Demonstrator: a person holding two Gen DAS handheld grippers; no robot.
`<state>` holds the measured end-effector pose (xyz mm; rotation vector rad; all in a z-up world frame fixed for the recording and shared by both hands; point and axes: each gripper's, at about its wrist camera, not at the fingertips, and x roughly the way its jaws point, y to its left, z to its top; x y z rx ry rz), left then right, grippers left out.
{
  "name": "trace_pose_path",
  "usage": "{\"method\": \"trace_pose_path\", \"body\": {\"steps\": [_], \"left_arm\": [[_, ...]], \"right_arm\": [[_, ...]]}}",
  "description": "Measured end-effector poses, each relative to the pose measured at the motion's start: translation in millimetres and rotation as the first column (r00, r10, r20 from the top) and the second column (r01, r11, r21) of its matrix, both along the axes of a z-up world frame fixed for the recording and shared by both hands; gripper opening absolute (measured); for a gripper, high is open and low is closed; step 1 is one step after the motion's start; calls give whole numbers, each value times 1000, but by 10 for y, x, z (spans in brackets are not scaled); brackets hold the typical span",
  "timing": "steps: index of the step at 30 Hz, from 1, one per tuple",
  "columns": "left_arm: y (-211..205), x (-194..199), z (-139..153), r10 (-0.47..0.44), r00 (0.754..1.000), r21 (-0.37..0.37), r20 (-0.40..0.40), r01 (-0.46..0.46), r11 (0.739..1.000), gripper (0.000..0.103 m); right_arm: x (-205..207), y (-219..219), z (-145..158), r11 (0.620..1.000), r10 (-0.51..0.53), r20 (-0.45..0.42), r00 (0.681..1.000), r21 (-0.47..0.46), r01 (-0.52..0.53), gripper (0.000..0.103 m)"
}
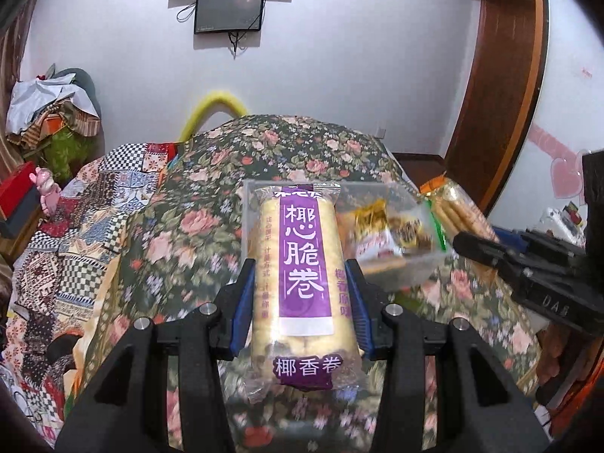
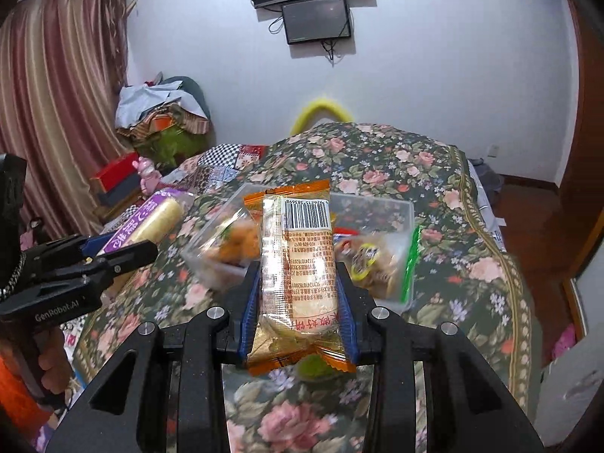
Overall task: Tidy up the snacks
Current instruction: 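Place roll pack in box with left tool while right places cracker pack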
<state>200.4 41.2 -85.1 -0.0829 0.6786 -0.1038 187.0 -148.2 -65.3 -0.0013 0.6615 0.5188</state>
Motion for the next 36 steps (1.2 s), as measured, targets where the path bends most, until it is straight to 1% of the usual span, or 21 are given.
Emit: {"method": "trace_pose_path", "body": {"steps": [5, 10, 16, 21, 27, 32, 33, 34, 36], "left_arm": [[-73, 348, -52, -5, 999, -28, -33, 4, 1000, 45], [-186, 641, -105, -10, 998, -11, -57, 10, 1000, 45], [-280, 988, -212, -33, 993, -38, -111, 29, 999, 45], [-354, 1197, -290, -24, 992, -16, -126, 22, 1000, 45], [-372, 1316, -351, -11, 989, -17, -147, 9, 1000, 45], [-394, 1279, -333, -12, 990, 3, -140, 12, 1000, 45], [-397, 1260, -327, -13, 990, 5, -139, 14, 1000, 46], [-399, 1223, -314, -17, 990, 2, -138, 18, 1000, 47], [-409, 1172, -294, -38, 989, -7, -143, 38, 999, 50]], "right_arm": [[186, 8, -53, 1000, -27, -12, 1000, -6, 27, 33], [386, 17, -142, 998, -56, -40, 998, 6, 56, 33], [620, 60, -200, 995, -98, -58, 993, 10, 99, 33], [761, 95, -199, 993, -116, -53, 992, -19, 116, 33], [852, 87, -281, 990, -135, -70, 988, -48, 132, 34], [840, 68, -325, 989, -139, -85, 987, -59, 134, 35], [828, 65, -320, 990, -135, -89, 987, -60, 130, 37], [813, 60, -313, 991, -127, -98, 987, -56, 122, 43], [786, 49, -303, 992, -117, -104, 988, -49, 112, 48]]}}
